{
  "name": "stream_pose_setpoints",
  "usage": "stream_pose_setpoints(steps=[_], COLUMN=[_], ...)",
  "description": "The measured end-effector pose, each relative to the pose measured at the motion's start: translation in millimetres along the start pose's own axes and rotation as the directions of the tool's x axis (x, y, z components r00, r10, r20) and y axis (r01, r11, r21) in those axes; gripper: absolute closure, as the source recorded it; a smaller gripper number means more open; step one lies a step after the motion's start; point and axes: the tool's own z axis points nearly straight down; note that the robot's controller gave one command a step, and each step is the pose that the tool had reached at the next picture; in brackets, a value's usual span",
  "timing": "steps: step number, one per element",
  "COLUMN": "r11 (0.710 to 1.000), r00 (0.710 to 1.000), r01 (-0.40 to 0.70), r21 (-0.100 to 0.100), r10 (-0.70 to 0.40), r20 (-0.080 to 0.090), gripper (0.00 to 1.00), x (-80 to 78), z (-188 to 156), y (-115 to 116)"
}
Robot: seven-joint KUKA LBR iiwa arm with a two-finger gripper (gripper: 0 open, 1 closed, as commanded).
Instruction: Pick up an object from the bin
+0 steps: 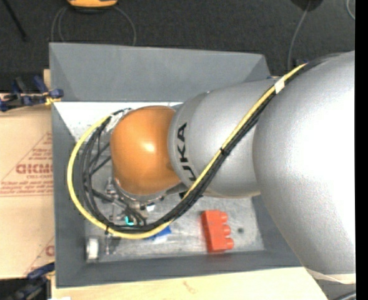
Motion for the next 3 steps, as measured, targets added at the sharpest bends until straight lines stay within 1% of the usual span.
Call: stream_pose_setpoints(steps=[1,2,3], r11=[0.962,0.980,0.997], r00=[0.962,0.980,0.997], r01=[0.274,0.200,0.071], r21=[0.001,-0.003,0.001], r10=[-0.274,-0.200,-0.071], r20=[0.014,0.020,0.015], gripper=[0.00,0.00,0.00], x=[-14.9,-12.5,-5.7], z=[76,76,76], y=[-97,-162,-131])
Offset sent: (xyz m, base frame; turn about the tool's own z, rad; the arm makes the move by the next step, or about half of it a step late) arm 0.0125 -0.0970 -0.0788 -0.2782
